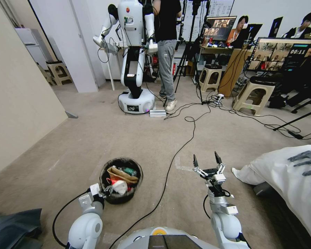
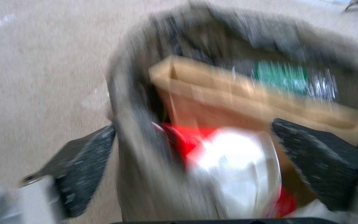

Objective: Pick up the trash bin, then pick up the garbage from the floor and place it into the trash bin.

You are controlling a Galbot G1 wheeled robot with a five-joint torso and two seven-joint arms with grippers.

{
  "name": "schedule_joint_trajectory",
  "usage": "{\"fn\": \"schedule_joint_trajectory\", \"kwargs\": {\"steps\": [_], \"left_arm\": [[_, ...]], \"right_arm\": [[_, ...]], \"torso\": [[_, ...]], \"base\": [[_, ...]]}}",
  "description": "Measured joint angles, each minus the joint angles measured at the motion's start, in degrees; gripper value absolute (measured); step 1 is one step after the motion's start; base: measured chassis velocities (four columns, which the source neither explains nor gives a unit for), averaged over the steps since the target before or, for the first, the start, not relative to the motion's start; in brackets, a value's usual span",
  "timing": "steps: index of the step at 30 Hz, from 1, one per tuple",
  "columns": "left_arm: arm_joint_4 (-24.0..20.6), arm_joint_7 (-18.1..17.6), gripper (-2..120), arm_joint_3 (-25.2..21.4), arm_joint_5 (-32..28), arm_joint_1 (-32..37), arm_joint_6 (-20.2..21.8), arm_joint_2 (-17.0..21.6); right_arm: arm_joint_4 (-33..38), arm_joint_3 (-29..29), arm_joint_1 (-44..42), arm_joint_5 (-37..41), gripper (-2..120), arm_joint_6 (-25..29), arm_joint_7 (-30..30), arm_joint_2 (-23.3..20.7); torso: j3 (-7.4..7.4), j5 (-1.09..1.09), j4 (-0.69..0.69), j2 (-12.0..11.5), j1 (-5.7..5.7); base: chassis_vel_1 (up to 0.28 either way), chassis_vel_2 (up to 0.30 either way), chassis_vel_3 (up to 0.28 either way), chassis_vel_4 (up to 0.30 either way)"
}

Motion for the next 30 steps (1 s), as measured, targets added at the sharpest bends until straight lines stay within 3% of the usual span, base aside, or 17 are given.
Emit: {"fn": "schedule_joint_trajectory", "kwargs": {"steps": [20,23,24,27,28,30], "left_arm": [[-5.85,2.24,100,0.73,3.6,1.17,-3.46,-0.04],[-6.93,6.85,100,1.1,10.53,2.04,-8.73,-0.29],[-6.93,6.85,100,1.1,10.53,2.04,-8.73,-0.29],[-6.23,11.29,100,1.45,21.0,2.35,-16.21,-0.66],[-6.23,11.29,100,1.45,21.0,2.35,-16.21,-0.66],[-5.41,12.85,100,1.7,25.58,2.84,-21.24,-1.15]], "right_arm": [[-0.08,0.0,-0.32,-0.11,100,0.41,-0.24,0.34],[-0.07,-0.15,-0.35,-0.24,100,0.5,0.14,0.67],[-0.07,-0.15,-0.35,-0.24,100,0.5,0.14,0.67],[-0.05,-0.52,-0.57,-0.37,100,0.18,1.82,1.12],[-0.05,-0.52,-0.57,-0.37,100,0.18,1.82,1.12],[0.06,-0.68,-0.86,-1.04,100,-0.6,3.4,1.37]], "torso": [[0.0,0.0,0.0,0.0,0.0],[0.0,0.0,0.0,0.0,0.0],[0.0,0.0,0.0,0.0,0.0],[0.0,0.01,0.0,0.0,0.0],[0.0,0.01,0.0,0.0,0.0],[0.0,0.0,0.0,0.0,0.0]], "base": [[0.0,0.0,0.0,0.0],[0.0,0.0,0.0,0.0],[0.0,0.0,0.0,0.0],[0.0,0.0,0.0,0.0],[0.0,0.0,0.0,0.0],[0.0,0.0,0.0,0.0]]}}
